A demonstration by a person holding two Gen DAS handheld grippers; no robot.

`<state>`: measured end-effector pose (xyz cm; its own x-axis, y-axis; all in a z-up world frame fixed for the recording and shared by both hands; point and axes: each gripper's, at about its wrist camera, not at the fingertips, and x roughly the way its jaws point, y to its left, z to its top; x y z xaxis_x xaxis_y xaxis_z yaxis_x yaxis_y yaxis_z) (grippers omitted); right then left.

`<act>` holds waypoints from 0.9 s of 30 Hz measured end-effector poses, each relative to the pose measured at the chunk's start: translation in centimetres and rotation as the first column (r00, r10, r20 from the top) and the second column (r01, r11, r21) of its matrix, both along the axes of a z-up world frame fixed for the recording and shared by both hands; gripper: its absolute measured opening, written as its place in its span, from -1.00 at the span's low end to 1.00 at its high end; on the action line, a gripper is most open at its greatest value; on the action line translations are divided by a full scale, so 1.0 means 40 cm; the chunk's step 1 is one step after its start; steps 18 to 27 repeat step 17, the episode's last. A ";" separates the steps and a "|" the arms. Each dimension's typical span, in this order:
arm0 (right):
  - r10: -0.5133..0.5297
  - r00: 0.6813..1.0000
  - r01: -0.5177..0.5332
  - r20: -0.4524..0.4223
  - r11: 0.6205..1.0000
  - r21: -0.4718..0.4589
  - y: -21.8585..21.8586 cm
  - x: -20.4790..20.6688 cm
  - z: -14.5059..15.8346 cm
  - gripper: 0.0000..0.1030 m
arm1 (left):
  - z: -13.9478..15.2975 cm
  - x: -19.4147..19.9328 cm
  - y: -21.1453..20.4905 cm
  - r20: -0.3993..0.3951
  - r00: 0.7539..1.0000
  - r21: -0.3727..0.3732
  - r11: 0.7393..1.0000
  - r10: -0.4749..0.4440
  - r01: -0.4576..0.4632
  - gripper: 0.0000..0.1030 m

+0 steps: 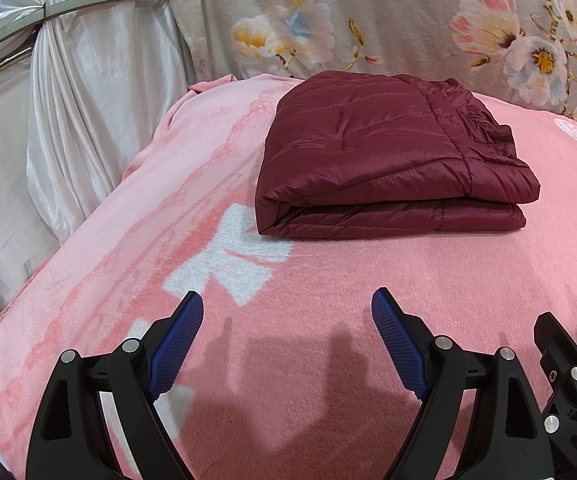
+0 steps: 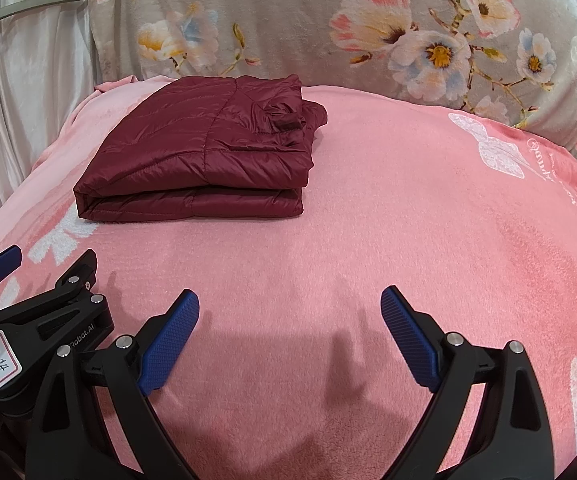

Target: Fold large clothes

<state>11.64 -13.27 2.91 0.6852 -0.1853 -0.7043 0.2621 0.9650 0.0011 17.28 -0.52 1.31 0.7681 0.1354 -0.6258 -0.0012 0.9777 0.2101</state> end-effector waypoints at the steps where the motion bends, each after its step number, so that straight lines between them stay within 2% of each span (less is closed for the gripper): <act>1: 0.000 1.000 0.000 0.000 1.000 0.000 0.000 -0.001 -0.001 0.74 | 0.001 0.001 0.001 0.000 1.000 0.000 1.000 -0.002 0.002 0.60; 27: 0.000 1.000 0.000 -0.001 1.000 -0.001 -0.001 0.000 0.000 0.74 | 0.003 -0.001 0.003 0.002 1.000 0.000 1.000 0.003 -0.003 0.59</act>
